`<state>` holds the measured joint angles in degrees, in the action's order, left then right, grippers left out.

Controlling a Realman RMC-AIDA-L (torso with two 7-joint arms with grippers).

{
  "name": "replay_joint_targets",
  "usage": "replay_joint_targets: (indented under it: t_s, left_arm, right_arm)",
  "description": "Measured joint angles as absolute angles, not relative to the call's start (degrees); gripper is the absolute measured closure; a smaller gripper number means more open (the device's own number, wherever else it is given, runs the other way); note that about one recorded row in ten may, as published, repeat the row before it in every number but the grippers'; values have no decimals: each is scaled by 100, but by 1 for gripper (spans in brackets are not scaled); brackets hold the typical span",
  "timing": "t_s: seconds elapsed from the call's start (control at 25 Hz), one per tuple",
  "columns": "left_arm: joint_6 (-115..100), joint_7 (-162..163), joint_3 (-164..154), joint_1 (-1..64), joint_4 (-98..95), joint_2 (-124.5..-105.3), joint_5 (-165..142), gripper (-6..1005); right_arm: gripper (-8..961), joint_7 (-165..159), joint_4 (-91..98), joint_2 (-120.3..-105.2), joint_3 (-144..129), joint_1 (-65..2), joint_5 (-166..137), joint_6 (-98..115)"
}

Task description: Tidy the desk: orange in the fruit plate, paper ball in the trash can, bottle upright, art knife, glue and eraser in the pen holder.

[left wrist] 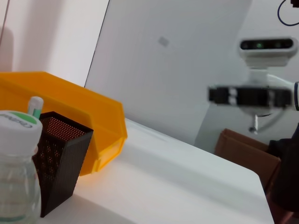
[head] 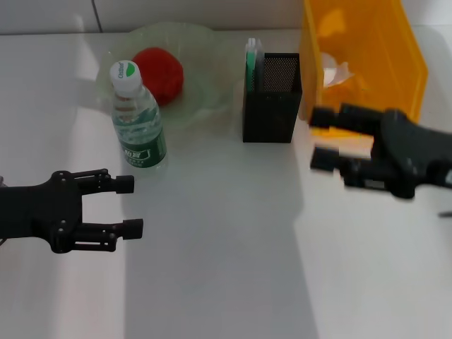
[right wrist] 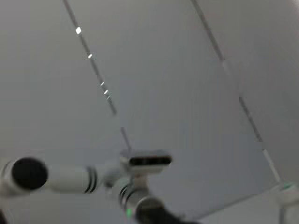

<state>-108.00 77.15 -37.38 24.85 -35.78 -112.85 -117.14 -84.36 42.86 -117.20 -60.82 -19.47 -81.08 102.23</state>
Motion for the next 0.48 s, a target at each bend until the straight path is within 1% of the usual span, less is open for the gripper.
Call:
replay_joint_targets:
  t_s: [0.04, 0.08, 0.12, 0.16, 0.36, 0.48]
  left_arm:
    - [-10842, 7718, -3737, 2486, -3578, -11257, -11715, 153]
    - [-10868, 7722, -3737, 2488, -3577, -11248, -11715, 153]
    - [-10868, 7722, -3737, 2488, -3577, -11248, -11715, 153]
    - [-10934, 7729, -3736, 2491, -3577, -11238, -11714, 153]
    - [-11057, 7591, -3753, 2476, -3577, -11250, -11716, 153]
    - [-11064, 7569, -3770, 2469, -3577, -11260, -11718, 153]
  right_arm:
    - [204, -8203, 4459, -11780, -5927, -1790, -8774, 10700]
    - [195, -8110, 4494, -11821, -5871, -1740, -9018, 10850]
    - [186, -8110, 4494, -11821, -5871, -1740, -9018, 10850]
    - [178, -8035, 4487, -11883, -5825, -1682, -9436, 10927]
    - [135, -7893, 4144, -11910, -5822, -1756, -9694, 10768]
    - [135, -7805, 4093, -11910, -5828, -1790, -9696, 10763]
